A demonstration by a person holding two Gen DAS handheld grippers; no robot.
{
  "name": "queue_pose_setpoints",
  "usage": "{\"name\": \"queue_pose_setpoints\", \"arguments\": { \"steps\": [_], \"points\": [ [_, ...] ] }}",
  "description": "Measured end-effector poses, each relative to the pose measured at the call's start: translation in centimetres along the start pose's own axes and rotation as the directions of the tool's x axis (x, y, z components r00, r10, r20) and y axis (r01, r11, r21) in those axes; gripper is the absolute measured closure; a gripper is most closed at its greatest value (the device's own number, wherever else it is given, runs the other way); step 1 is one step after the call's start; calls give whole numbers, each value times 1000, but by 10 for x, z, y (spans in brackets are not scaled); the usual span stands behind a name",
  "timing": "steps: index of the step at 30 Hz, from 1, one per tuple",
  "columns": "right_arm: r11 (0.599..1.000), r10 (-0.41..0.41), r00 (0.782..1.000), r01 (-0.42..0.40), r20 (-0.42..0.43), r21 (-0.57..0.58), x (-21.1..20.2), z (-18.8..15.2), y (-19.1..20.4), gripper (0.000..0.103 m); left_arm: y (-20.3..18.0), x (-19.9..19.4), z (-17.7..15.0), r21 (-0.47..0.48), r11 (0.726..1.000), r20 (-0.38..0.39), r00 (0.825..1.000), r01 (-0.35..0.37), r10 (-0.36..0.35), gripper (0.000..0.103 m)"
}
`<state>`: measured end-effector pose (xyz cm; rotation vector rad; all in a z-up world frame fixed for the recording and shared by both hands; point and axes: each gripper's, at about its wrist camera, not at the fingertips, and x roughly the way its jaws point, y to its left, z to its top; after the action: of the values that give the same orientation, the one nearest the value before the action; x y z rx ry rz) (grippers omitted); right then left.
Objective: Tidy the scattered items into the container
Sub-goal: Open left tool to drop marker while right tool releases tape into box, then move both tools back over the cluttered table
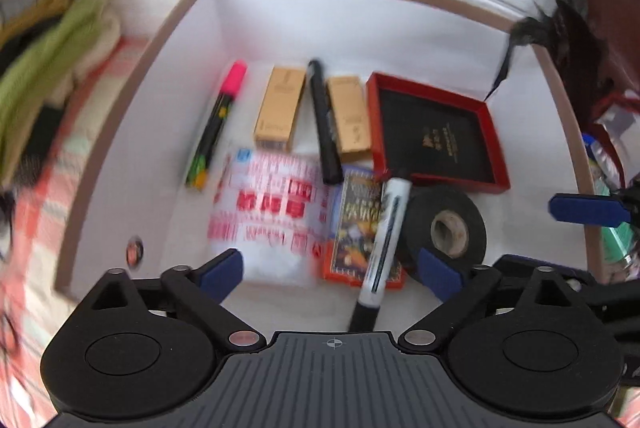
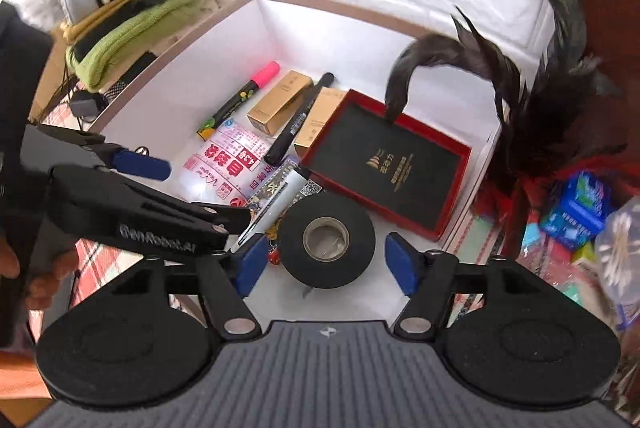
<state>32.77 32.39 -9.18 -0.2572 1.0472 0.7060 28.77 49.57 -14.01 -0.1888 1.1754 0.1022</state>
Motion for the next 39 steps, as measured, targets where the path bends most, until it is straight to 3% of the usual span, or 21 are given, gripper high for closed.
{"name": "queue_pose_setpoints", "arguments": {
  "steps": [13, 16, 23, 32, 39],
  "points": [
    [999, -27, 998, 29, 58, -40, -27, -13, 13, 19, -1, -18, -8, 30, 1000, 43, 999, 6, -7, 0],
    [999, -38, 997, 40, 64, -29, -33, -15, 13, 2, -3, -25, -9, 32, 999, 49, 999, 10, -11, 0],
    [1000, -27, 995, 25, 98, 19, -60, -28, 7, 2, -20, -55, -18, 29, 999, 77, 997, 18, -21, 0],
    [996, -74, 984, 64, 161, 68, -120, -73, -7, 1, -80, -100, -52, 72, 997, 140, 990, 0, -11, 0],
    [992, -123, 972, 114, 198, 56, -182, -136, -37, 1, -163, -141, -103, 122, 991, 195, 980, -51, 27, 0]
  ]
}}
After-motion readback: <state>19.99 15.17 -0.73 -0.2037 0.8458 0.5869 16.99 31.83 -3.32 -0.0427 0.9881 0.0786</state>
